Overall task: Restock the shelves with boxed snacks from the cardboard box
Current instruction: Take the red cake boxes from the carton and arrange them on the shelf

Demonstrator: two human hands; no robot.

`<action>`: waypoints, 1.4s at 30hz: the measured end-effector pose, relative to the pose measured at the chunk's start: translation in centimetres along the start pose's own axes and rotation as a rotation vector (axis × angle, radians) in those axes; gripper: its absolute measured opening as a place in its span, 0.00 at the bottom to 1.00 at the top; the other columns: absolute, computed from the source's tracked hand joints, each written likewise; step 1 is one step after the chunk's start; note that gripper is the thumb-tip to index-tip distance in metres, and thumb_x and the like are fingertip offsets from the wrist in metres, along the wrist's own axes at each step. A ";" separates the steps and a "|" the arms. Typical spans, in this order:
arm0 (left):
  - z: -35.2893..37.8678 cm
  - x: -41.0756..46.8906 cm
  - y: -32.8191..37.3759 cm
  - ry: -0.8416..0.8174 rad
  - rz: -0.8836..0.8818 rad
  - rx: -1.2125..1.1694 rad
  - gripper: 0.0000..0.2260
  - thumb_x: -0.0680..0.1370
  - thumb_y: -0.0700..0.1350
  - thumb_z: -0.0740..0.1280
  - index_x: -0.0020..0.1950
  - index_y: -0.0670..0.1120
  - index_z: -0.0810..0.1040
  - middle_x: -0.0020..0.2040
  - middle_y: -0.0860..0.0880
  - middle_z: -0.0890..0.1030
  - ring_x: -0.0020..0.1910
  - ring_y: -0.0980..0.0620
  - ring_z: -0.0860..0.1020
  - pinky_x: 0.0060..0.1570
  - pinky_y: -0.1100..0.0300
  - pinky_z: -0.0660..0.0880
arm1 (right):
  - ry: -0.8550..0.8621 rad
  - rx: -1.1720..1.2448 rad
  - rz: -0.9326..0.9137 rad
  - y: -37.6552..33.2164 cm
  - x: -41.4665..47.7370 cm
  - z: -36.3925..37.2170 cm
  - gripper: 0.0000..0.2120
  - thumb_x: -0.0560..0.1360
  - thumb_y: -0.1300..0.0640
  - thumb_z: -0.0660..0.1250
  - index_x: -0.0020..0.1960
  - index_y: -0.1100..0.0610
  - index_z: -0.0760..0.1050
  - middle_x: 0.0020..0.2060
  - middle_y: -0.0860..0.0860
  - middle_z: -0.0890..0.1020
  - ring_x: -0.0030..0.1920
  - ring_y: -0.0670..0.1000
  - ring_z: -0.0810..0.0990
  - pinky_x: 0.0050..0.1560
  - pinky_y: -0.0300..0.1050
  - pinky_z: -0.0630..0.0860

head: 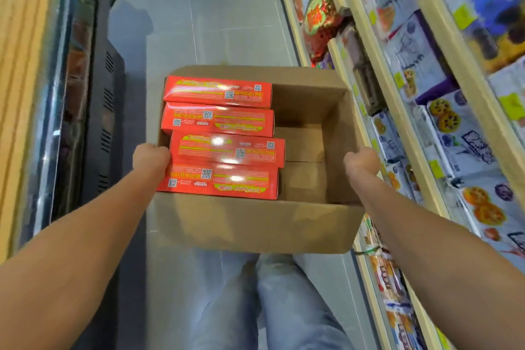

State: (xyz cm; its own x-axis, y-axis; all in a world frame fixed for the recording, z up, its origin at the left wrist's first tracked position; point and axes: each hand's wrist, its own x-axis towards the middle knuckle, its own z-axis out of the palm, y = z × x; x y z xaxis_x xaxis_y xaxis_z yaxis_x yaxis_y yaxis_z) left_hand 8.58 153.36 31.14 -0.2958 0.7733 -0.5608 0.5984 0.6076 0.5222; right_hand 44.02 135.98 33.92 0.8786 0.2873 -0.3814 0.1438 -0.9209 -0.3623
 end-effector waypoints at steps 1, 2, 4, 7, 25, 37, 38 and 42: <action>0.0 1.7 1.7 0.001 0.004 0.014 0.10 0.75 0.45 0.64 0.50 0.40 0.78 0.46 0.41 0.82 0.44 0.40 0.81 0.50 0.45 0.79 | 0.000 0.004 0.009 -1.9 1.0 0.6 0.15 0.76 0.65 0.59 0.61 0.68 0.74 0.57 0.63 0.79 0.58 0.63 0.77 0.54 0.50 0.74; 0.0 3.0 3.3 0.001 0.006 0.021 0.10 0.75 0.45 0.64 0.51 0.40 0.78 0.47 0.41 0.82 0.44 0.40 0.81 0.50 0.45 0.79 | 0.005 0.018 0.018 -3.4 1.9 0.9 0.14 0.76 0.65 0.59 0.60 0.68 0.75 0.56 0.63 0.79 0.57 0.63 0.77 0.53 0.50 0.74; 0.2 5.8 6.8 -0.014 0.007 0.038 0.11 0.76 0.45 0.64 0.53 0.40 0.78 0.47 0.41 0.82 0.45 0.40 0.81 0.49 0.48 0.78 | 0.005 0.030 0.016 -6.8 4.1 2.1 0.13 0.76 0.65 0.60 0.58 0.67 0.76 0.54 0.63 0.80 0.55 0.63 0.78 0.53 0.51 0.75; 0.5 10.3 11.8 -0.007 0.016 0.075 0.11 0.76 0.43 0.63 0.52 0.39 0.78 0.48 0.40 0.81 0.46 0.39 0.81 0.47 0.50 0.77 | -0.009 0.037 0.034 -11.9 7.5 3.7 0.14 0.74 0.64 0.60 0.58 0.65 0.77 0.54 0.63 0.80 0.55 0.64 0.78 0.55 0.53 0.77; -0.3 33.8 41.2 -0.154 0.252 0.323 0.09 0.76 0.35 0.59 0.36 0.38 0.73 0.32 0.44 0.74 0.33 0.44 0.73 0.40 0.56 0.70 | 0.041 0.163 0.355 -36.1 16.3 10.4 0.15 0.76 0.62 0.61 0.61 0.66 0.75 0.57 0.63 0.79 0.60 0.62 0.76 0.57 0.50 0.73; 7.6 39.7 56.0 -0.343 0.566 0.581 0.07 0.72 0.34 0.61 0.45 0.37 0.78 0.35 0.41 0.76 0.40 0.42 0.76 0.49 0.46 0.76 | 0.139 0.434 0.778 -38.5 16.6 15.1 0.13 0.76 0.61 0.62 0.59 0.62 0.75 0.54 0.60 0.80 0.56 0.60 0.79 0.57 0.51 0.76; 8.8 39.3 56.8 -0.355 0.582 0.597 0.07 0.73 0.34 0.61 0.45 0.38 0.78 0.36 0.41 0.76 0.41 0.42 0.76 0.49 0.47 0.76 | 0.153 0.452 0.800 -38.1 17.0 15.3 0.13 0.76 0.61 0.62 0.59 0.62 0.75 0.54 0.60 0.80 0.56 0.60 0.78 0.58 0.52 0.76; 13.6 38.7 58.5 -0.426 0.612 0.650 0.07 0.74 0.34 0.59 0.38 0.38 0.75 0.42 0.39 0.76 0.42 0.43 0.76 0.48 0.49 0.75 | 0.190 0.486 0.886 -36.4 18.3 15.6 0.14 0.76 0.61 0.61 0.59 0.63 0.75 0.55 0.61 0.80 0.57 0.62 0.78 0.58 0.53 0.75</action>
State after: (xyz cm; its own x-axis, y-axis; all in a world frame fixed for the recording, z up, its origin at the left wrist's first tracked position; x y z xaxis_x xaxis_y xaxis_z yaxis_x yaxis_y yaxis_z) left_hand 42.23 216.39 31.23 0.4174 0.7134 -0.5629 0.8889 -0.1917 0.4162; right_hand 47.74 178.86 26.93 0.6431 -0.5286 -0.5541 -0.7540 -0.5635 -0.3376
